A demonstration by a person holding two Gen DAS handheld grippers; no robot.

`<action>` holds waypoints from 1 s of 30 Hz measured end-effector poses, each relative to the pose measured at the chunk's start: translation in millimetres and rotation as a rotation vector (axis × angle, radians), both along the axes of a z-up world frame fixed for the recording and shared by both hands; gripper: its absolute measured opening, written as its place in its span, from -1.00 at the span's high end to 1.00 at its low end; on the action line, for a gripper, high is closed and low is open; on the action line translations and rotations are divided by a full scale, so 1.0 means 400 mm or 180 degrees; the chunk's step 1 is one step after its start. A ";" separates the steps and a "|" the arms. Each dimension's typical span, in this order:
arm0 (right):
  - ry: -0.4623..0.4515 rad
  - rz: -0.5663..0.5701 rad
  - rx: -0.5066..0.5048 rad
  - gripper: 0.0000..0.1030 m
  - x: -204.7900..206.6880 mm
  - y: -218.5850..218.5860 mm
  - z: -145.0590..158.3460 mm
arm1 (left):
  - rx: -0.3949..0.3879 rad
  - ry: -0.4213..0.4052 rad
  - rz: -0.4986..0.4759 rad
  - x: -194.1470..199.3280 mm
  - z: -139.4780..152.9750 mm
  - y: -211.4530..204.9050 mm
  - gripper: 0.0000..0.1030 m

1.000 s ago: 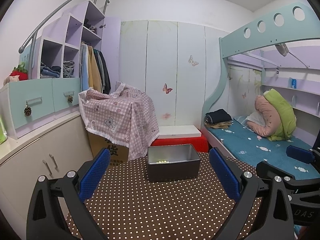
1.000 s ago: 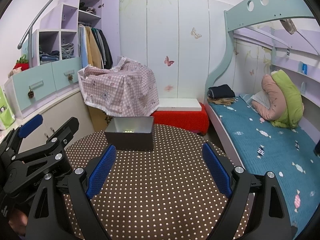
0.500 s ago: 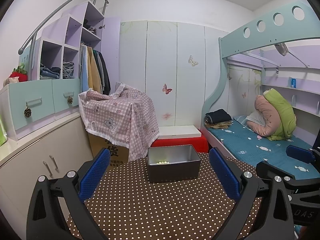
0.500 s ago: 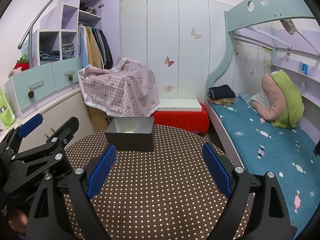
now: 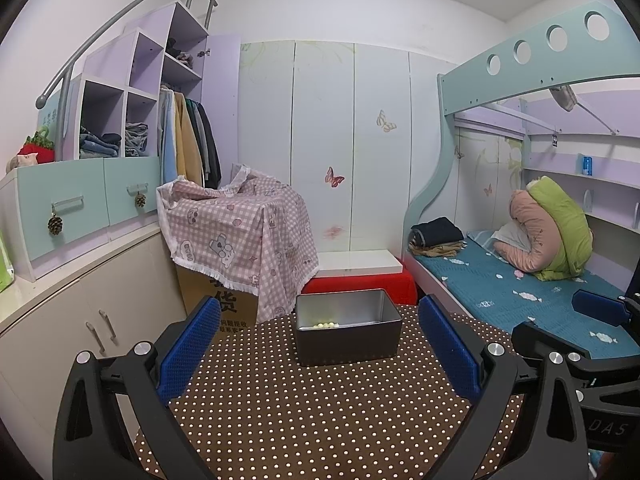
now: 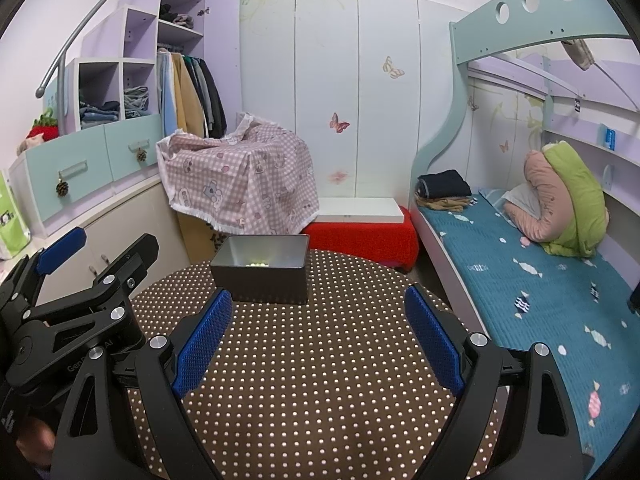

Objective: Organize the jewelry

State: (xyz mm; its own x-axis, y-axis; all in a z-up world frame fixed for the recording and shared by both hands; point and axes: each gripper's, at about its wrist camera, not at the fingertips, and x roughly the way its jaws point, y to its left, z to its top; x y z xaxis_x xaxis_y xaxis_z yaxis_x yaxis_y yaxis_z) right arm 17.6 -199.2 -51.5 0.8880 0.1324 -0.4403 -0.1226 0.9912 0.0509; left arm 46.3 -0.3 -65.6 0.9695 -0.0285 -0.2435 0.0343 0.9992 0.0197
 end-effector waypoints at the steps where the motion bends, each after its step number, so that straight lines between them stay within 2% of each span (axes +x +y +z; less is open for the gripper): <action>1: -0.0001 0.0000 0.0001 -0.65 0.001 0.000 0.000 | -0.0004 0.0003 -0.0003 -0.001 0.000 0.000 -0.86; 30: 0.0022 0.0003 -0.0002 -0.65 0.006 0.000 0.002 | -0.0009 0.0044 -0.0060 0.013 0.003 0.008 -0.86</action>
